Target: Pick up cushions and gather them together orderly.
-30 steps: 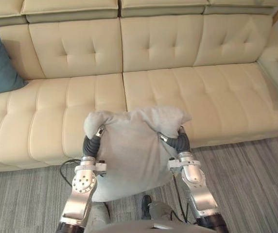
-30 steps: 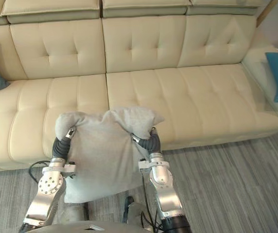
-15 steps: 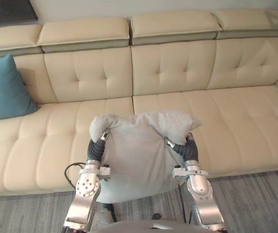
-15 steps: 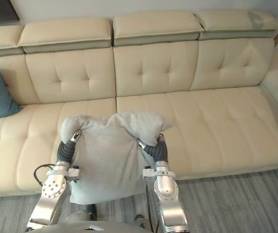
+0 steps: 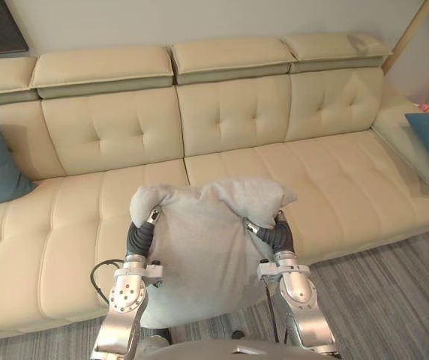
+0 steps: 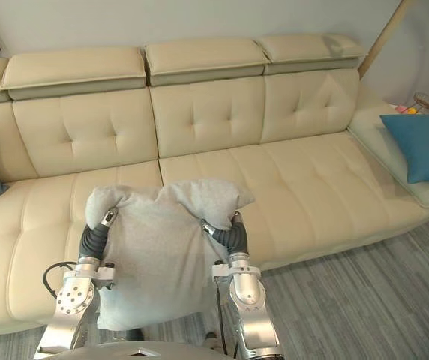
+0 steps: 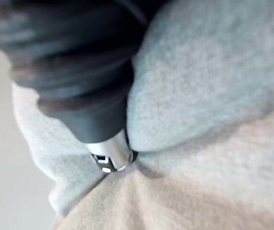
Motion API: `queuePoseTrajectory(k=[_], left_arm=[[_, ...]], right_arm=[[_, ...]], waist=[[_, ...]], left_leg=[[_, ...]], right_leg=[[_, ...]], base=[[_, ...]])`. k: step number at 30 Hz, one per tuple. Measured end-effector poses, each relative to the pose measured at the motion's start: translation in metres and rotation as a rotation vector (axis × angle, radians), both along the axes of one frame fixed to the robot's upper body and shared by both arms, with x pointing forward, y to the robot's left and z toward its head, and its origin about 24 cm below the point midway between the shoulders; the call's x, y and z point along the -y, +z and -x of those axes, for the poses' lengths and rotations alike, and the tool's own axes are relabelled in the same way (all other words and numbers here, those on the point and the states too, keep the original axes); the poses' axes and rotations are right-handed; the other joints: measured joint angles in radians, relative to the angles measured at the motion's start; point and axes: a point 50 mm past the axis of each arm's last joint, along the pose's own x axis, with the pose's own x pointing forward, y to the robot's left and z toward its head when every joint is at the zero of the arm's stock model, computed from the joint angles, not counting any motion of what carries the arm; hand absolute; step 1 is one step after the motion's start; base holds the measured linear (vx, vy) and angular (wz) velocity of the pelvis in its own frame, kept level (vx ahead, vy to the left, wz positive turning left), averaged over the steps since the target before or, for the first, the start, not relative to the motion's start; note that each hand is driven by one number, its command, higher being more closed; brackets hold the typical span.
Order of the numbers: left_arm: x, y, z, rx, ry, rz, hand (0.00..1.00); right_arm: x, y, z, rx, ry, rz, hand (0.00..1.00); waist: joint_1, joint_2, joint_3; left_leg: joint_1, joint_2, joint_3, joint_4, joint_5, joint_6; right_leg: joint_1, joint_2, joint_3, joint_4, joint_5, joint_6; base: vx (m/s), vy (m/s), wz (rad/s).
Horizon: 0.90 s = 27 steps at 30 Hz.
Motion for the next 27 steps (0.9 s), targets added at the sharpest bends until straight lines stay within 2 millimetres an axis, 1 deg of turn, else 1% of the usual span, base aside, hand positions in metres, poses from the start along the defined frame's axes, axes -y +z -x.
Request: queuePoseTrajectory(k=[1,2,5,7,12,14,17,18,22,25,27], left_arm=[[0.000,0.000,0.000,0.000,0.000,0.000,1.00],[0.000,0.000,0.000,0.000,0.000,0.000,1.00],[0.002,-0.001,0.001,-0.003,-0.009,0.009,1.00],[0.003,-0.001,0.001,-0.003,-0.016,0.010,1.00],[0.003,0.004,0.000,0.014,-0.016,0.010,1.00],[0.002,0.008,0.000,0.030,-0.016,0.011,1.00],[0.002,0.008,0.000,0.032,-0.010,0.011,1.00],[0.001,0.006,0.000,0.018,-0.006,0.008,1.00],[0.001,0.006,0.000,0.017,-0.006,0.008,1.00],[0.000,0.004,0.001,0.011,-0.004,0.008,1.00],[-0.001,0.002,0.004,-0.003,0.007,0.010,1.00]], right_arm=[[0.000,0.000,0.000,-0.001,0.000,0.000,1.00],[0.000,0.000,0.000,-0.001,0.000,0.000,1.00],[0.002,-0.001,0.000,-0.004,0.002,0.013,1.00],[0.004,-0.001,0.000,-0.004,0.004,0.022,1.00],[0.003,-0.001,0.000,-0.003,0.003,0.016,1.00],[0.002,0.000,0.000,-0.001,0.005,0.015,1.00],[0.001,0.000,-0.001,0.002,0.007,0.015,1.00],[0.001,-0.011,-0.005,-0.045,0.023,0.011,1.00],[0.001,-0.011,-0.005,-0.045,0.023,0.011,1.00],[0.001,-0.012,-0.003,-0.051,0.020,0.011,1.00],[0.002,-0.013,-0.001,-0.057,0.014,0.010,1.00]], waist=[[0.001,0.000,0.000],[0.000,-0.003,0.002],[-0.006,0.001,0.004],[-0.007,0.001,0.005],[-0.002,-0.002,0.004],[-0.002,-0.003,0.003],[0.001,-0.003,0.003],[0.001,0.018,-0.010],[0.001,0.018,-0.010],[-0.002,0.017,-0.011],[0.001,0.018,-0.016]], left_leg=[[0.007,-0.007,-0.001,-0.019,0.010,0.000],[0.006,-0.014,-0.001,-0.025,0.022,0.001],[0.008,-0.015,-0.005,-0.026,0.036,-0.003],[0.007,-0.013,-0.008,-0.026,0.047,-0.008],[-0.017,-0.014,-0.011,-0.025,0.059,0.003],[-0.026,-0.017,-0.012,-0.025,0.063,0.007],[-0.027,-0.019,-0.012,-0.025,0.063,0.008],[-0.042,-0.021,-0.034,-0.026,0.077,0.015],[-0.043,-0.021,-0.035,-0.026,0.077,0.015],[-0.044,-0.015,-0.050,-0.026,0.078,0.014],[-0.043,-0.010,-0.051,-0.024,0.078,0.013]], right_leg=[[0.000,-0.002,0.000,-0.005,-0.003,0.004],[-0.001,-0.009,0.001,-0.011,-0.016,0.024],[-0.017,-0.008,0.000,0.005,-0.031,0.034],[-0.017,-0.006,-0.001,0.005,-0.031,0.034],[-0.036,-0.006,-0.004,0.001,-0.017,0.016],[-0.044,-0.009,-0.004,-0.001,-0.010,0.018],[-0.044,-0.012,-0.005,-0.004,-0.004,0.025],[-0.047,-0.013,-0.021,-0.003,-0.002,0.025],[-0.046,-0.013,-0.022,-0.004,-0.002,0.025],[-0.028,-0.012,-0.043,-0.021,0.002,0.023],[-0.016,-0.010,-0.058,-0.038,0.008,0.022]], base=[[-0.12,-0.009,-0.18],[-0.12,-0.011,-0.10],[-0.14,-0.016,-0.05],[-0.05,-0.013,0.02],[-0.01,0.001,0.01],[0.00,0.000,0.00],[0.00,0.000,0.00],[0.00,0.000,0.00],[0.00,0.000,0.00],[0.00,-0.001,0.14],[0.03,-0.009,0.10]])
